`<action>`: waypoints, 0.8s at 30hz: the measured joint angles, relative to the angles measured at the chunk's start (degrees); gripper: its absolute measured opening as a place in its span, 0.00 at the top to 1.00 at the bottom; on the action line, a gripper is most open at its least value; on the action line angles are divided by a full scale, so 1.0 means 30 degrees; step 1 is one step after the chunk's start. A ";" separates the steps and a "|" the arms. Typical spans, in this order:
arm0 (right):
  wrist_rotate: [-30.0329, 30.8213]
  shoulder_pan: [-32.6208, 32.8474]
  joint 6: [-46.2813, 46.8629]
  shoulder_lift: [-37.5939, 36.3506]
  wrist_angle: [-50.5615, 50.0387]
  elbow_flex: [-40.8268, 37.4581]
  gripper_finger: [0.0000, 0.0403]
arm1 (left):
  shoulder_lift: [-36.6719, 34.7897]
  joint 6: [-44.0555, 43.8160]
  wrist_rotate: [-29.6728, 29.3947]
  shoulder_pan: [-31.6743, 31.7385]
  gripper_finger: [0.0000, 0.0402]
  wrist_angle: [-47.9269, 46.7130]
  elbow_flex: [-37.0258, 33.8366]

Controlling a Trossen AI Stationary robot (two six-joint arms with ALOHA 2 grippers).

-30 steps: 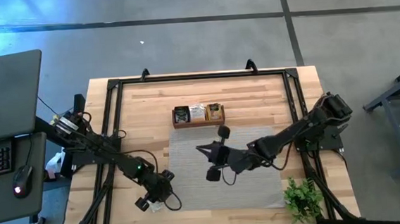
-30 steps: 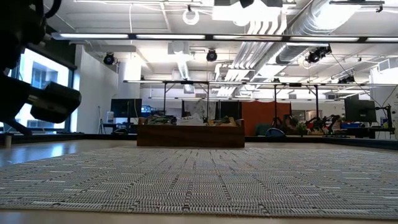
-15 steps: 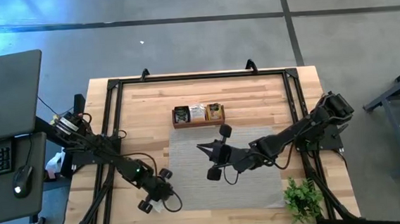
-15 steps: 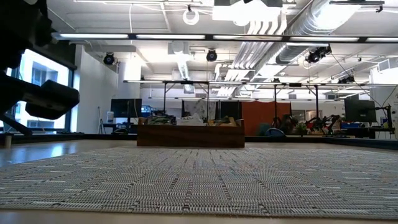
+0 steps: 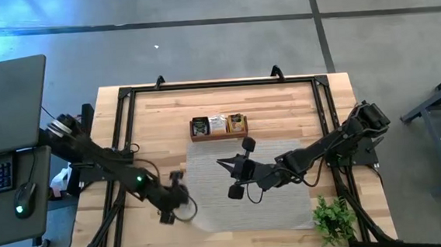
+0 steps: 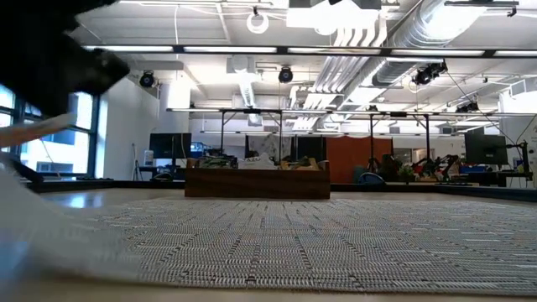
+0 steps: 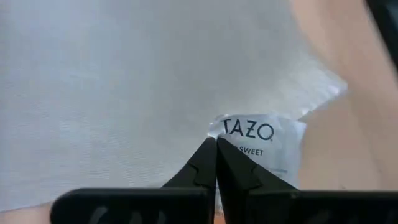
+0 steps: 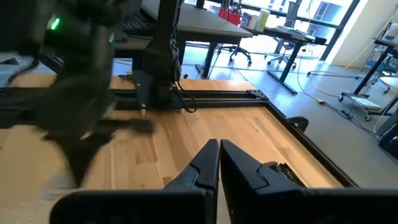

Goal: Pick & Place Tea
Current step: Put the white tea bag into the middle section of the wooden organizer

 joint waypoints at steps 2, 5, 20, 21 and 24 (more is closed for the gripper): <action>0.0001 0.0000 0.0172 0.0000 -0.0029 0.0000 0.97 | -0.1054 -0.0167 -0.3116 0.0126 1.00 -0.0057 0.0153; 0.0300 0.0051 0.0013 0.0000 -0.0123 0.0000 0.97 | -0.2094 -0.0115 -0.7604 0.0742 1.00 0.0605 0.0299; 0.7116 0.0927 -0.0198 -0.0404 -0.3554 -0.0007 0.97 | -0.0245 0.0309 -0.9546 0.8468 1.00 0.6935 0.0265; 0.6946 0.1070 0.0205 -0.0653 -0.4318 -0.0007 0.97 | 0.0140 0.0309 -0.9651 0.8917 1.00 0.7466 0.0265; 0.6885 0.1293 0.2107 -0.1311 -0.6538 -0.0007 0.99 | 0.1331 0.0316 -0.9602 1.0346 1.00 0.9529 0.0272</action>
